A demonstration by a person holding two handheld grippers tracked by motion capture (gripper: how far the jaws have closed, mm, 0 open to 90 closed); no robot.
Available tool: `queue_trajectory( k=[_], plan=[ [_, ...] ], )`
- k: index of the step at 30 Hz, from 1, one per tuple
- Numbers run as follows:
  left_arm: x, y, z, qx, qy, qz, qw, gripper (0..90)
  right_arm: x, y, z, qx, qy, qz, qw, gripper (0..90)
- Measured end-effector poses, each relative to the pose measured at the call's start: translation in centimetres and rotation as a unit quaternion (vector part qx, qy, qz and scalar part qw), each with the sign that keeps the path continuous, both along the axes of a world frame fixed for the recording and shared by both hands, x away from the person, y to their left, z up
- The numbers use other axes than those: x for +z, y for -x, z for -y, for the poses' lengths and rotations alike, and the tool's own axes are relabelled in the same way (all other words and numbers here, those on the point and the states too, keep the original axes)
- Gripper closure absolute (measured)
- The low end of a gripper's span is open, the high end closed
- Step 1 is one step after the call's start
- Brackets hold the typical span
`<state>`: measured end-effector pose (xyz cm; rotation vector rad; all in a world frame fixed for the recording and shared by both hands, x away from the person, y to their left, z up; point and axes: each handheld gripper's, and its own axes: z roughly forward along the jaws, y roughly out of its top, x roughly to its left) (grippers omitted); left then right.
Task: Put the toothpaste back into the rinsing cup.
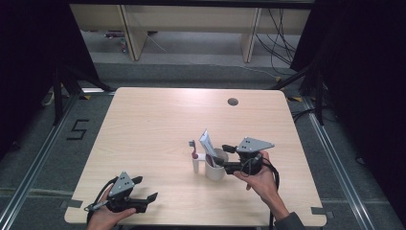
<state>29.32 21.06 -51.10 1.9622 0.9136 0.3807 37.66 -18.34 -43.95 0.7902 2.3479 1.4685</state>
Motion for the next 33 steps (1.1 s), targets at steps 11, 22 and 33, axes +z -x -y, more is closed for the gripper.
queue_trajectory(
  k=[11,22,33],
  plan=[
    [0.0,0.0,-0.1,0.001,0.0,0.0,1.0,16.3,0.2,0.1,1.3,-0.025,-0.009,0.0,0.9997,36.7],
    [0.1,0.1,-0.1,0.006,-0.001,0.0,1.0,16.3,-0.1,0.4,3.6,-0.056,-0.022,-0.012,0.9981,32.3],
    [0.1,0.2,-0.2,0.007,0.0,0.002,1.0,16.3,-0.4,0.6,5.1,-0.075,-0.031,-0.012,0.9967,31.3]
  ],
)
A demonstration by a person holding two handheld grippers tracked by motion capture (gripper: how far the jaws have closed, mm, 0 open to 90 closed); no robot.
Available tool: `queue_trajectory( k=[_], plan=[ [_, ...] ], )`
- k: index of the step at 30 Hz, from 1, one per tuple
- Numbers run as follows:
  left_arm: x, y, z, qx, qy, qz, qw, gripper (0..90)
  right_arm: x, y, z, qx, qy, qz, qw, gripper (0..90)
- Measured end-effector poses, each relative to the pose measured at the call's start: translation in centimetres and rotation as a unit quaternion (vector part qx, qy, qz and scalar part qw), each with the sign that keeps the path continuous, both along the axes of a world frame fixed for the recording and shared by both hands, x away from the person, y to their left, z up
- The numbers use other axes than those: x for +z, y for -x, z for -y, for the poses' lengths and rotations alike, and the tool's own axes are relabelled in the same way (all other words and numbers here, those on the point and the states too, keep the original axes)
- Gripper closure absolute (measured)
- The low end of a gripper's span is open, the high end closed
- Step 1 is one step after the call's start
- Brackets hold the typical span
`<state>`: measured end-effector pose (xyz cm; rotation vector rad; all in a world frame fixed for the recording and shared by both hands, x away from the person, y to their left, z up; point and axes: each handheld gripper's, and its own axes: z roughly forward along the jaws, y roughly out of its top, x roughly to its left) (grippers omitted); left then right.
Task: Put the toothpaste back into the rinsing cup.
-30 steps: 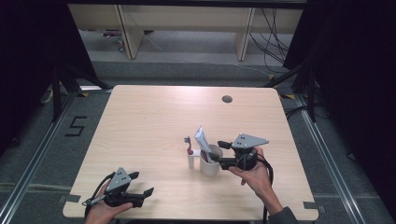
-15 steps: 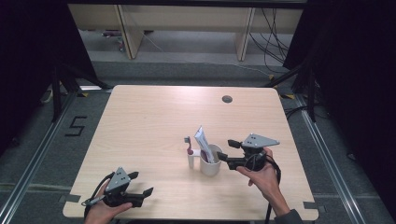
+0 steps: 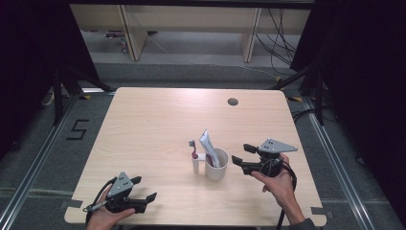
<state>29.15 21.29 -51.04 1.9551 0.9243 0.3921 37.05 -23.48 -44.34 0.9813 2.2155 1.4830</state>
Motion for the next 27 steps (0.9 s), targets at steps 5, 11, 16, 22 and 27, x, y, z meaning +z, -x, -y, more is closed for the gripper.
queue_trajectory(
  k=[5,11,16,22,27],
  plan=[
    [0.0,0.1,0.0,0.004,0.0,0.0,1.0,16.3,-0.4,0.3,0.6,-0.016,0.0,-0.02,0.9997,30.4],
    [0.0,0.1,-0.1,0.01,0.002,-0.001,1.0,16.3,-1.1,0.4,1.1,-0.023,-0.002,-0.024,0.9994,28.2],
    [0.0,0.2,-0.2,0.008,0.003,0.0,1.0,16.3,-1.7,0.5,1.8,-0.029,0.0,-0.034,0.999,26.4],
    [0.0,0.2,-0.2,0.008,-0.004,-0.002,1.0,16.3,-2.5,1.0,2.6,-0.046,0.003,-0.048,0.9978,23.7],
    [0.0,0.2,-0.2,0.009,-0.002,-0.001,1.0,16.3,-3.2,1.2,3.3,-0.054,0.013,-0.065,0.9964,23.1]
  ],
)
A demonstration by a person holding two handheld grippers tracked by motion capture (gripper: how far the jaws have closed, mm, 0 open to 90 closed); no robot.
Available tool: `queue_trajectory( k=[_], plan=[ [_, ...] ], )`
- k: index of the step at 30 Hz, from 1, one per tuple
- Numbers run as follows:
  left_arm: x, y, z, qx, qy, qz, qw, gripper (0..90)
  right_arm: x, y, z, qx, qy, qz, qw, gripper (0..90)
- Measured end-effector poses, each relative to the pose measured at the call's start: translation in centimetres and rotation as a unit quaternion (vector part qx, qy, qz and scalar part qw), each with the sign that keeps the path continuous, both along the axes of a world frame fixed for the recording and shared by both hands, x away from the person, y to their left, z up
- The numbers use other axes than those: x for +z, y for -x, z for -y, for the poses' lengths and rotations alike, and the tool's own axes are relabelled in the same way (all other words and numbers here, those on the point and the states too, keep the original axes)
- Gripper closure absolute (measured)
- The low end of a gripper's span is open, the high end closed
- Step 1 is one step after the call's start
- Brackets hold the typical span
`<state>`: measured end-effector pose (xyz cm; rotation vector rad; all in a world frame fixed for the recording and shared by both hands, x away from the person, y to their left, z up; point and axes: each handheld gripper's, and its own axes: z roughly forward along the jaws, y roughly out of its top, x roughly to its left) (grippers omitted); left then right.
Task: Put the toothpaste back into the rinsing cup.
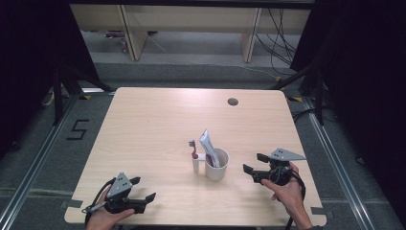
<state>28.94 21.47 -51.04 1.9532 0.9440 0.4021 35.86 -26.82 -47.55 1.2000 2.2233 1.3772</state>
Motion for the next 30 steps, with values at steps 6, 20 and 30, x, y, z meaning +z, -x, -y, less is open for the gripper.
queue_trajectory(
  k=[6,20,30],
  plan=[
    [-0.2,0.0,-0.1,0.0,0.004,-0.003,1.0,16.3,-0.4,0.0,0.2,0.0,0.002,0.003,1.0,23.4],
    [-0.2,-0.2,0.0,0.0,0.006,-0.001,1.0,16.3,-1.1,2.1,1.0,-0.001,0.034,0.012,0.9993,22.7],
    [-0.1,-0.1,-0.3,-0.003,-0.014,0.002,0.9999,16.3,-1.7,3.5,1.0,0.0,0.052,-0.015,0.9985,17.3]
  ],
)
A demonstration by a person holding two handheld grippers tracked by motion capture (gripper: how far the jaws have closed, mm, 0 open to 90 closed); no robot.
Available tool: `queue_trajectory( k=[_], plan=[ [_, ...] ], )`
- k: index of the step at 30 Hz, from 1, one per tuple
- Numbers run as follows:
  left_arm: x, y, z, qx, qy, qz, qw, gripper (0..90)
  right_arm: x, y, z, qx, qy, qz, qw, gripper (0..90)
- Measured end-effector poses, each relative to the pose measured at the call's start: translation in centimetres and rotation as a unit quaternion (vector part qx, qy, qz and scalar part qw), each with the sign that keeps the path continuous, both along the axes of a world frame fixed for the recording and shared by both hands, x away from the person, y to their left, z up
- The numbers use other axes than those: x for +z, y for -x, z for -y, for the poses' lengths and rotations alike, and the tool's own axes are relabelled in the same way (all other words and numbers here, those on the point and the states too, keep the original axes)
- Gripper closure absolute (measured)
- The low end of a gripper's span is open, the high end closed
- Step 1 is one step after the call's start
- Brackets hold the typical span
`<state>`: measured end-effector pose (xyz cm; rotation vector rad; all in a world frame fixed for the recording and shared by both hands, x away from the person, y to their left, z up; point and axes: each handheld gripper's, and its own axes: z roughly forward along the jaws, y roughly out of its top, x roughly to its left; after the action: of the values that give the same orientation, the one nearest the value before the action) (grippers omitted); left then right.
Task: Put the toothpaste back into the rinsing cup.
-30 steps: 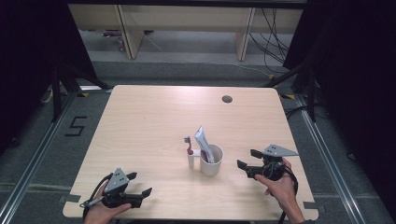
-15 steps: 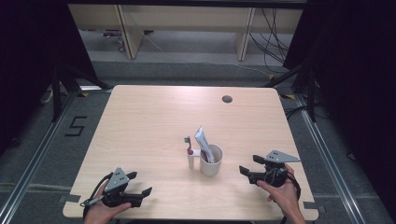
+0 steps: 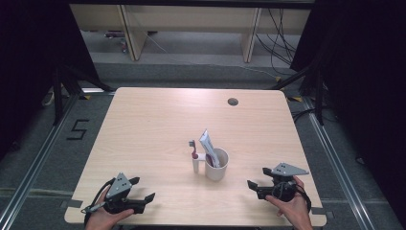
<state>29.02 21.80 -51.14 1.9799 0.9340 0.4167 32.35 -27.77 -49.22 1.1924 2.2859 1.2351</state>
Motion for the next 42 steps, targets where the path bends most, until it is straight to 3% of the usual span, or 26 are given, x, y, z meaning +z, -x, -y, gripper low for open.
queue_trajectory(
  k=[1,3,5,6,7,9,11,15,16,18,19,21,22,23,25,26,27,29,30,32,35,36,37,38,39,42],
  plan=[
    [0.0,0.0,0.0,0.0,0.0,0.0,1.0,16.3,-0.1,0.0,0.1,0.003,0.011,0.005,0.9999,16.7],
    [-0.1,0.1,0.2,0.004,0.016,0.0,0.9999,16.3,-0.2,0.3,-0.1,0.003,0.014,-0.009,0.9999,16.1],
    [0.0,0.1,0.1,0.004,0.006,-0.001,1.0,16.3,-0.4,0.6,-0.3,0.003,0.016,-0.016,0.9997,16.1],
    [0.0,0.1,0.0,0.002,-0.002,-0.001,1.0,16.3,-0.4,0.6,-0.1,0.011,0.034,-0.007,0.9993,16.1],
    [-0.1,0.1,0.1,0.005,0.009,-0.001,0.9999,16.3,-0.5,1.0,-0.3,0.002,0.022,-0.025,0.9994,16.1],
    [0.0,0.1,0.1,0.006,0.007,-0.001,1.0,16.3,-0.5,1.0,-0.1,0.008,0.046,-0.01,0.9989,16.1],
    [-0.1,0.1,0.1,0.005,0.011,-0.001,0.9999,16.3,-0.5,1.2,-0.1,0.018,0.04,-0.022,0.9988,16.1],
    [-0.1,0.2,0.1,0.005,0.011,-0.002,0.9999,16.3,-0.7,1.6,0.0,0.012,0.056,-0.016,0.9982,16.1],
    [-0.1,0.2,0.1,0.005,0.009,-0.001,0.9999,16.3,-0.7,1.8,-0.2,0.004,0.049,-0.031,0.9983,16.1],
    [-0.1,0.2,0.1,0.004,0.01,-0.002,0.9999,16.3,-0.7,1.8,0.0,0.011,0.059,-0.02,0.998,16.1],
    [-0.1,0.1,0.1,0.005,0.008,-0.001,1.0,16.3,-0.7,2.1,-0.1,-0.001,0.056,-0.035,0.9978,16.1],
    [-0.1,0.1,0.1,0.005,0.01,-0.002,0.9999,16.3,-0.8,2.1,0.1,0.006,0.065,-0.02,0.9977,16.1],
    [-0.2,0.1,0.2,0.006,0.015,-0.001,0.9999,16.3,-0.7,2.4,0.0,-0.004,0.057,-0.037,0.9977,16.1],
    [-0.2,0.1,0.2,0.005,0.014,-0.002,0.9999,16.3,-0.8,2.3,0.2,0.004,0.067,-0.021,0.9975,16.2],
    [-0.1,0.1,0.0,0.004,0.0,-0.001,1.0,16.3,-0.7,2.5,0.2,0.002,0.066,-0.027,0.9975,16.1],
    [-0.1,0.2,0.1,0.006,0.006,-0.002,1.0,16.3,-0.7,2.7,0.1,-0.003,0.062,-0.038,0.9973,16.2],
    [-0.1,0.2,0.1,0.007,0.006,-0.002,1.0,16.3,-0.8,2.5,0.3,0.012,0.067,-0.022,0.9975,16.1],
    [-0.1,0.2,0.1,0.006,0.01,-0.002,0.9999,16.3,-0.8,2.7,0.4,0.004,0.068,-0.023,0.9974,16.1],
    [-0.1,0.2,0.1,0.005,0.009,-0.002,0.9999,16.3,-1.0,2.5,0.5,0.017,0.07,-0.012,0.9973,16.1],
    [-0.1,0.2,0.0,0.005,0.004,-0.001,1.0,16.3,-0.8,2.9,0.5,0.003,0.067,-0.031,0.9972,16.1],
    [-0.2,0.2,0.2,0.007,0.015,-0.002,0.9999,16.3,-0.9,3.0,0.6,0.003,0.073,-0.019,0.9971,16.1],
    [-0.2,0.2,0.2,0.009,0.012,-0.002,0.9999,16.3,-0.9,3.1,0.6,0.0,0.068,-0.032,0.9972,16.1],
    [-0.1,0.2,0.1,0.006,0.004,-0.003,1.0,16.3,-1.0,3.2,0.6,-0.003,0.07,-0.03,0.9971,16.1],
    [-0.1,0.2,0.2,0.009,0.009,-0.002,0.9999,16.2,-1.0,3.1,0.7,-0.002,0.076,-0.021,0.9969,16.1],
    [-0.1,0.2,0.2,0.009,0.011,-0.002,0.9999,16.1,-1.0,3.3,0.5,-0.011,0.071,-0.038,0.9967,16.2],
    [-0.1,0.2,0.1,0.004,0.008,0.0,1.0,16.0,-0.9,3.3,0.5,-0.004,0.076,-0.032,0.9966,16.2]
  ],
)
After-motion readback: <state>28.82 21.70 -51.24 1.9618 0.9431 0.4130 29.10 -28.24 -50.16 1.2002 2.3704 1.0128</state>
